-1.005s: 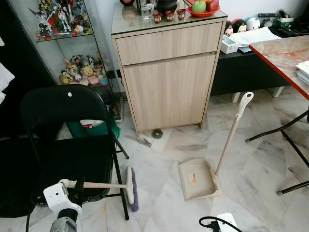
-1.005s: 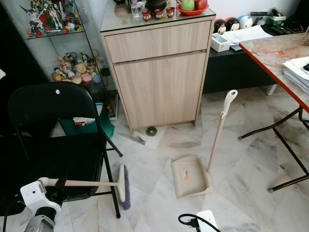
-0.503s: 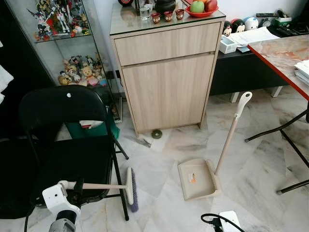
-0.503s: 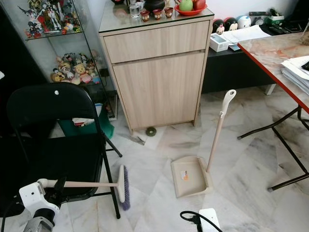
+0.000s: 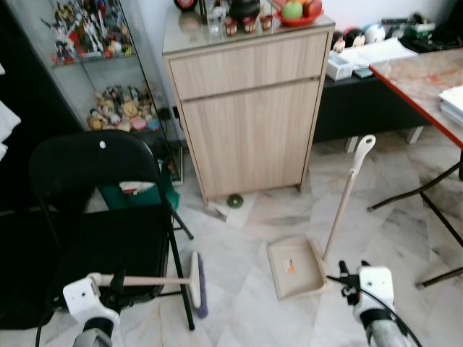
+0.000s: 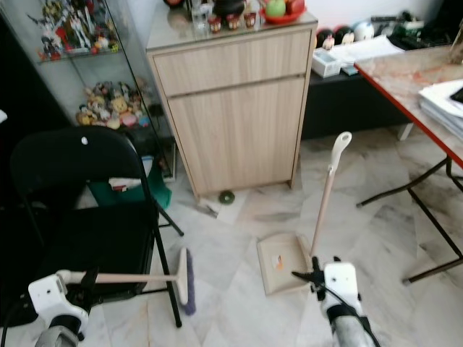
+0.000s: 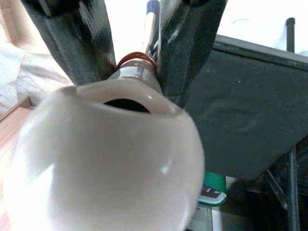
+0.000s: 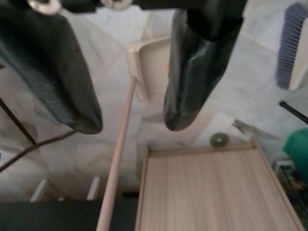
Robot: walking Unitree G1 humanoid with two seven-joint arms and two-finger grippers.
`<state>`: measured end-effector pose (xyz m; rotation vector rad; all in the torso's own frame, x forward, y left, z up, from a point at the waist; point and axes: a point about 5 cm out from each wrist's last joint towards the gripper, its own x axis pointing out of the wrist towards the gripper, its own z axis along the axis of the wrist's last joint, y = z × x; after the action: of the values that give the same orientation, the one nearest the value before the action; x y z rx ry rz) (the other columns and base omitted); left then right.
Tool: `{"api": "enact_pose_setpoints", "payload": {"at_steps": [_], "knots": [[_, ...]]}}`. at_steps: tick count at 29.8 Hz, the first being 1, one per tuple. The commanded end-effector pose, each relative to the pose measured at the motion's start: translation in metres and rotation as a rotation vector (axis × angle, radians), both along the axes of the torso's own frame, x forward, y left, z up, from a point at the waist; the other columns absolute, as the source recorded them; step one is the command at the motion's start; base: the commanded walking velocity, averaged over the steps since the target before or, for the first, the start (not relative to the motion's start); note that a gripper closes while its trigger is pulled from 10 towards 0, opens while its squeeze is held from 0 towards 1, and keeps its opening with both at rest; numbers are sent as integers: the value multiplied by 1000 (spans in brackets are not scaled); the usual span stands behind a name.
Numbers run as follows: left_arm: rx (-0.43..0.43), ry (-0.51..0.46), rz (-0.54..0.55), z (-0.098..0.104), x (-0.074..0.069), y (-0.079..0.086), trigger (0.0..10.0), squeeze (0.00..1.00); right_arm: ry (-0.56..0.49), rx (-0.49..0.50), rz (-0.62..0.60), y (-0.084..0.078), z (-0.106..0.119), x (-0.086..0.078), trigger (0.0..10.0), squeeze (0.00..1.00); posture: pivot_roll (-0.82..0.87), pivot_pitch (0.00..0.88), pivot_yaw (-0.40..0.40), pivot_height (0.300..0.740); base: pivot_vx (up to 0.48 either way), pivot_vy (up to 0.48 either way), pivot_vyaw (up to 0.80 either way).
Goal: Sweep floor
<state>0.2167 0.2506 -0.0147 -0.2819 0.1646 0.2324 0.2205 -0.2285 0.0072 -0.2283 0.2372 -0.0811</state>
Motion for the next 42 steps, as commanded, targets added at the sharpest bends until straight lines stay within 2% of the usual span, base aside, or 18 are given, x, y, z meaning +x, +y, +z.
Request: {"api": "enact_pose_setpoints", "payload": {"at_steps": [1,3,7,12,19,22,32,35,42], "knots": [[14,55,13,-6,-10,10,10000,0,-38,-21,11,2,12,3,10000,1000,-293,22,135,740,0,0,0],[15,57,14,-6,-11,11,10000,0,-63,-34,12,3,21,6,10000,1000,-293,22,135,740,0,0,0],[21,57,14,-5,-10,12,10000,0,-178,-63,91,16,53,26,10000,1000,-291,23,145,740,0,0,0],[27,52,17,-5,-11,12,10000,0,-216,-56,110,27,67,37,10000,1000,-287,19,146,740,0,0,0],[58,34,42,-3,-18,16,10000,0,-222,-49,117,38,69,44,10000,1000,-266,0,158,740,0,0,0],[90,6,65,0,-26,19,10000,0,-206,-34,143,49,63,45,10000,1000,-264,0,158,740,0,0,0],[93,-3,76,0,-31,19,10000,0,-183,-28,139,49,57,41,10000,1000,-258,0,147,740,0,0,0],[91,-32,60,4,-28,12,10000,0,-197,-27,150,50,62,48,10000,1000,-264,0,141,740,0,0,0],[113,-89,22,16,-27,4,10000,0,-200,-23,156,51,63,50,10000,1000,-264,0,140,740,0,0,0]]}}
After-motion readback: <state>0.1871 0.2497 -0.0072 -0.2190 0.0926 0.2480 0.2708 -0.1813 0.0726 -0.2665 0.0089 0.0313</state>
